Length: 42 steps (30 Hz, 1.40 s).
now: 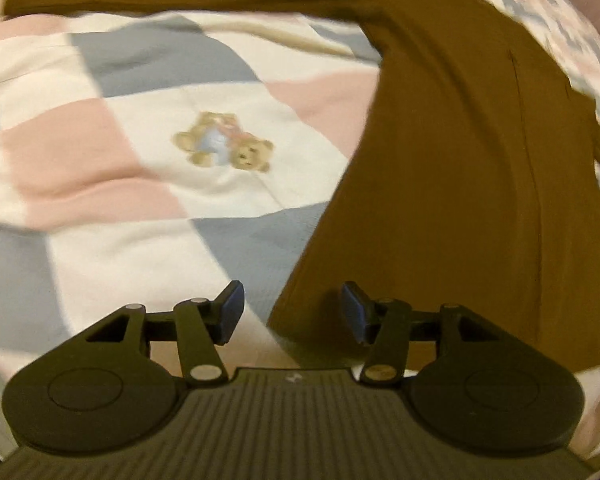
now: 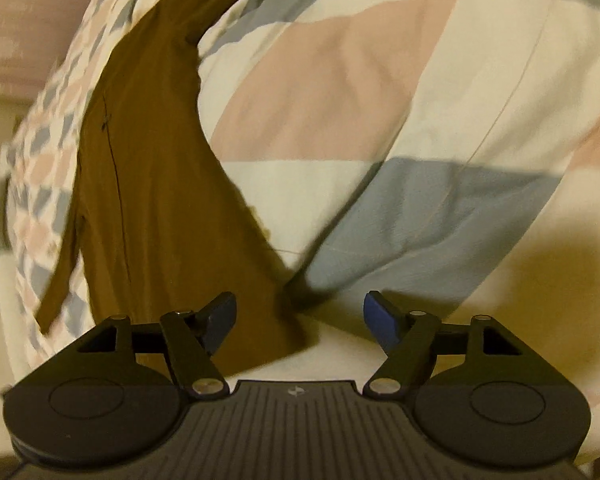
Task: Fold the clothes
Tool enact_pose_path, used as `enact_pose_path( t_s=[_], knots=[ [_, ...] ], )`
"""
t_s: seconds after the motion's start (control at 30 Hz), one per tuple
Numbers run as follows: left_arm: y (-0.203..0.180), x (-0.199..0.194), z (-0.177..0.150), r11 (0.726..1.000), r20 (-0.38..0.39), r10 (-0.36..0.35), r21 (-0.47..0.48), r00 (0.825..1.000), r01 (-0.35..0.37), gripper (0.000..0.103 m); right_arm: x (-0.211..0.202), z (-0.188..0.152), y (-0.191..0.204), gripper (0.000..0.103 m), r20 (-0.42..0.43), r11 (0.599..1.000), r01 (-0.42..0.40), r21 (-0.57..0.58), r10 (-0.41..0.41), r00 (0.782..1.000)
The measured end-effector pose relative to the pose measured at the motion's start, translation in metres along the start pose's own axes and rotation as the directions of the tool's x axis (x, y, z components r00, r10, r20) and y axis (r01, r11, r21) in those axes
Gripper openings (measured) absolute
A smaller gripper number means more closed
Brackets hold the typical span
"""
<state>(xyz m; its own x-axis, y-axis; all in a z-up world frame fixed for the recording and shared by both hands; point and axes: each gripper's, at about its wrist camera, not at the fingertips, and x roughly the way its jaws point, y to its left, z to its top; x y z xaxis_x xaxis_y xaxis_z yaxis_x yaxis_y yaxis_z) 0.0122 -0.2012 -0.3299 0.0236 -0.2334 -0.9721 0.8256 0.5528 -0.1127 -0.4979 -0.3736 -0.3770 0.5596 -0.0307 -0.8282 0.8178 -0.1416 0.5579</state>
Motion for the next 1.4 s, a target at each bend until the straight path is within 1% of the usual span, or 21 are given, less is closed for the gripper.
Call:
enact_pose_path(
  t_s=[0.1,0.13,0.17,0.2,0.23,0.27,0.37,0.43,0.53,0.67,0.8,0.93,1.0,1.03,1.1,1.13,1.17,1.2,1.27,1.33,1.4],
  knots=[
    [0.000,0.026,0.002,0.997,-0.061,-0.023,0.066,0.998,0.027,0.046,0.019,-0.005,0.004,0.075,0.010,1.000,0.015,0.006,-0.015,1.000],
    [-0.002,0.030,0.003,0.995,-0.071,-0.029,0.097,0.997,0.036,0.037,0.023,-0.008,0.006,0.072,0.009,1.000,0.018,-0.002,-0.018,1.000],
    [-0.005,0.031,0.003,0.990,-0.076,-0.030,0.137,0.997,0.040,0.010,0.028,-0.011,0.009,0.063,0.007,1.000,0.020,-0.010,-0.020,1.000],
    [-0.008,0.030,0.005,0.984,-0.086,-0.031,0.172,0.996,0.045,0.007,0.029,-0.014,0.013,0.031,-0.009,1.000,0.007,-0.025,-0.008,1.000],
    [-0.012,0.026,0.006,0.978,-0.083,-0.037,0.203,0.996,0.053,0.006,0.033,-0.017,0.021,0.008,-0.036,0.999,0.004,-0.048,-0.006,0.999],
    [-0.015,0.018,0.008,0.970,-0.072,-0.043,0.237,0.996,0.059,0.005,0.031,-0.019,0.027,0.006,-0.034,0.997,0.015,-0.077,-0.017,0.999],
    [-0.011,-0.021,0.013,0.962,-0.038,-0.075,0.260,0.996,0.082,0.005,0.009,-0.021,0.038,0.005,-0.006,0.996,0.020,-0.090,-0.021,1.000],
    [0.000,-0.057,0.017,0.961,-0.002,-0.128,0.247,0.992,0.124,0.005,-0.017,-0.020,0.040,0.004,0.013,0.998,-0.010,-0.066,0.011,1.000],
    [0.005,-0.101,0.015,0.950,0.047,-0.158,0.279,0.986,0.139,0.005,-0.046,-0.020,0.043,0.004,0.020,0.997,-0.033,-0.063,0.035,0.999],
    [-0.005,-0.119,-0.005,0.929,0.050,-0.122,0.357,0.991,0.096,0.005,-0.064,-0.027,0.046,0.004,0.003,0.995,-0.010,-0.100,0.010,1.000],
    [-0.006,-0.075,-0.028,0.934,-0.008,-0.057,0.352,0.998,0.056,0.005,-0.044,-0.040,0.026,0.004,-0.032,0.994,0.067,-0.089,-0.070,0.997],
    [-0.008,-0.019,-0.048,0.932,-0.045,0.038,0.362,0.998,-0.019,0.006,-0.010,-0.053,0.010,0.004,-0.028,0.985,0.143,-0.100,-0.147,0.989],
    [-0.014,0.000,-0.051,0.921,-0.058,0.081,0.385,0.995,-0.052,0.007,0.003,-0.053,0.012,0.006,-0.024,0.978,0.175,-0.116,-0.179,0.984],
    [-0.017,0.007,-0.051,0.914,-0.065,0.103,0.401,0.992,-0.069,0.008,0.007,-0.052,0.016,0.010,-0.032,0.971,0.193,-0.138,-0.200,0.979],
    [-0.020,0.005,-0.051,0.896,-0.062,0.135,0.434,0.989,-0.095,0.013,0.009,-0.049,0.024,0.026,-0.052,0.956,0.230,-0.184,-0.243,0.969],
    [-0.022,0.003,-0.051,0.886,-0.059,0.150,0.450,0.987,-0.108,0.019,0.004,-0.047,0.030,0.035,-0.039,0.937,0.264,-0.227,-0.279,0.959],
    [-0.018,-0.002,-0.050,0.885,-0.058,0.163,0.451,0.985,-0.120,0.027,-0.001,-0.045,0.036,0.038,-0.022,0.916,0.298,-0.269,-0.315,0.949],
    [-0.013,-0.007,-0.049,0.886,-0.055,0.181,0.443,0.982,-0.139,0.031,-0.007,-0.042,0.042,0.044,0.016,0.889,0.346,-0.300,-0.358,0.934],
    [0.000,-0.018,-0.044,0.882,-0.045,0.262,0.415,0.964,-0.220,0.025,-0.020,-0.034,0.055,0.046,0.099,0.833,0.428,-0.350,-0.422,0.901],
    [0.008,-0.034,-0.034,0.898,-0.010,0.284,0.354,0.959,-0.262,0.018,-0.031,-0.026,0.071,0.046,0.189,0.801,0.441,-0.405,-0.398,0.898],
    [0.001,-0.048,-0.019,0.921,0.053,0.240,0.304,0.969,-0.245,0.016,-0.029,-0.020,0.090,0.046,0.242,0.766,0.428,-0.479,-0.354,0.903]
  ],
)
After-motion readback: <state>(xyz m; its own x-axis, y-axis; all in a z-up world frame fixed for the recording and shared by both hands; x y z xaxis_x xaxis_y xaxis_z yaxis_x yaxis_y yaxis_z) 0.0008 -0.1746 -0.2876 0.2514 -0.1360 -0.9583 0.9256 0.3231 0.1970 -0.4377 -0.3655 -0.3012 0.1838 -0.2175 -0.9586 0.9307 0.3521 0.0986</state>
